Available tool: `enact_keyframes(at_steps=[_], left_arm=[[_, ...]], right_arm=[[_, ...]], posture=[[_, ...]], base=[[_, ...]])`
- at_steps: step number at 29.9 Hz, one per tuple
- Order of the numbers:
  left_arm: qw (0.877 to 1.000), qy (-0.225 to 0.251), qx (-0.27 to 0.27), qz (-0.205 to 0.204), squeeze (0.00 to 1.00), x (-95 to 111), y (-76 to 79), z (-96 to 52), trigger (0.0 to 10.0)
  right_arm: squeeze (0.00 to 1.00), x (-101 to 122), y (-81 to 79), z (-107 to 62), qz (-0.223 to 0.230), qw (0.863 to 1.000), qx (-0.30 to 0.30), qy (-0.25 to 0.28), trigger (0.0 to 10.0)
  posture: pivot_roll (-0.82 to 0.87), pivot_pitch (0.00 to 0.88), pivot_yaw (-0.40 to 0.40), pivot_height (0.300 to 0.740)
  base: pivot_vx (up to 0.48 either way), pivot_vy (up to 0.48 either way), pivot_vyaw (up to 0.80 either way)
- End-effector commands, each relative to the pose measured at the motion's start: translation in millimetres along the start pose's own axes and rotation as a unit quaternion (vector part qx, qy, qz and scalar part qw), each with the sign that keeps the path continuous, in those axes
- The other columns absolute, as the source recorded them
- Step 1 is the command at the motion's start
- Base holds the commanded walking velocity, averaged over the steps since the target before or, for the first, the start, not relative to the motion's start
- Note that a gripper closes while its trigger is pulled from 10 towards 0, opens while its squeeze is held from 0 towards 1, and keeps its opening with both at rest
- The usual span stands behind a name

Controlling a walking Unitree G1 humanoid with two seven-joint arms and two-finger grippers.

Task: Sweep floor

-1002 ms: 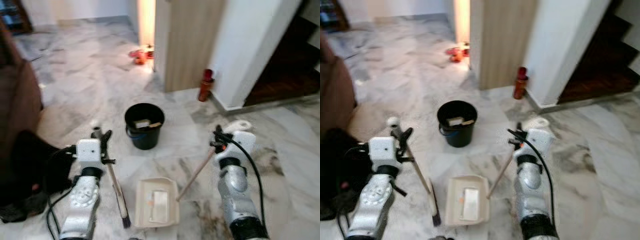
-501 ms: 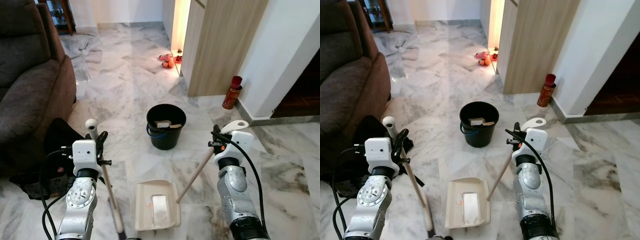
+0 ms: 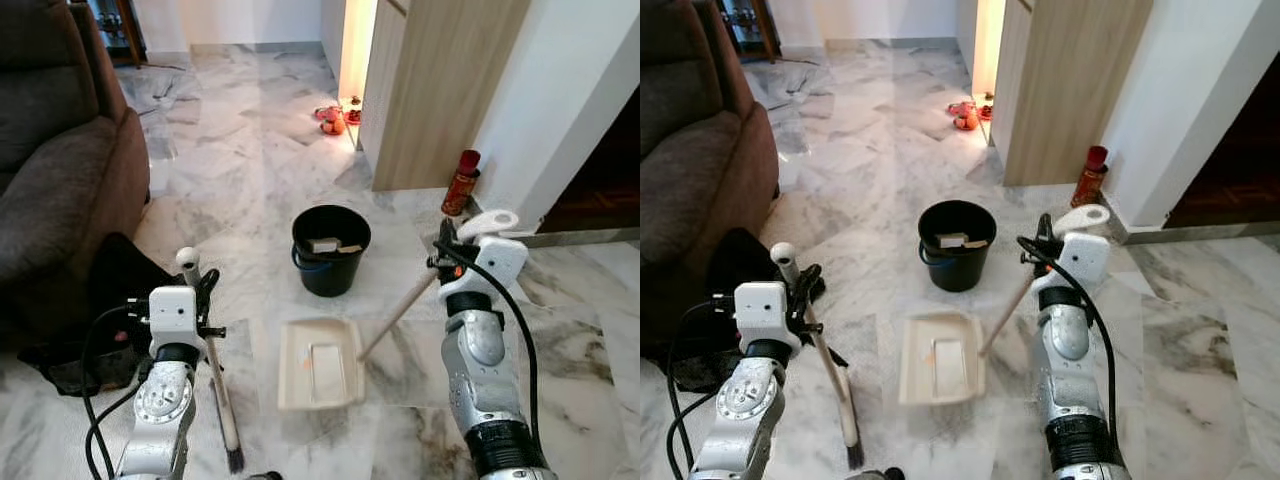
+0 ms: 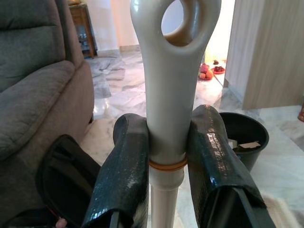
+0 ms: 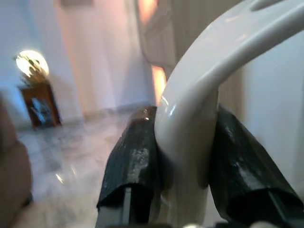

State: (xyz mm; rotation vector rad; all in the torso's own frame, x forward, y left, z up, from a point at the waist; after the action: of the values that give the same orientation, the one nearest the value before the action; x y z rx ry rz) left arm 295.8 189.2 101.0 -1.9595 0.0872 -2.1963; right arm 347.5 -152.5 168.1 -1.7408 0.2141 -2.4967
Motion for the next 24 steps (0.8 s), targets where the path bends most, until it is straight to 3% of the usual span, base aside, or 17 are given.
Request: enact_keyframes(at_steps=[1, 7, 15, 24], left_arm=[[1.000, 0.026, -0.003, 0.007, 0.00, 13, 0.9, 1.2, 10.0], [1.000, 0.026, -0.002, 0.009, 0.00, 13, -0.7, -1.6, 10.0], [1.000, 0.021, 0.003, 0.013, 0.00, 11, -5.3, -7.4, 10.0], [0.999, 0.024, 0.008, 0.026, 0.00, 12, -8.0, -10.5, 10.0]], right_arm=[[0.00, 46, -14.0, 15.4, 0.018, 0.996, 0.014, 0.087, 10.0], [0.00, 77, -20.6, 23.7, 0.033, 0.990, 0.012, 0.138, 10.0], [0.00, 86, -20.4, 23.5, 0.038, 0.988, 0.007, 0.147, 10.0], [0.00, 91, -21.7, 23.7, 0.041, 0.988, 0.009, 0.147, 10.0]], posture=[[0.12, 0.058, -0.020, 0.740], [0.13, 0.062, -0.018, 0.740], [0.13, 0.067, -0.018, 0.740], [0.14, 0.067, -0.018, 0.740]], base=[[0.000, 0.000, 0.00], [0.000, 0.000, 0.00], [0.000, 0.000, 0.00], [0.333, 0.000, 0.00]])
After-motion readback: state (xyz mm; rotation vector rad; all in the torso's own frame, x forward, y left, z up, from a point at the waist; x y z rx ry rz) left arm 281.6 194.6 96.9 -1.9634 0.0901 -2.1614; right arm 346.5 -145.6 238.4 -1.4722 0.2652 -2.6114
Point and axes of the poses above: a point about 5 cm out from each wrist's last joint towards the gripper, its own z axis pointing out of the wrist towards the gripper, its own x axis along the axis of the wrist's last joint, y = z × x, the point moved 2 cm from there along z, pointing out of the wrist towards the gripper, and after that the axes turned 4 degrees about z, right-handed, at the moved point
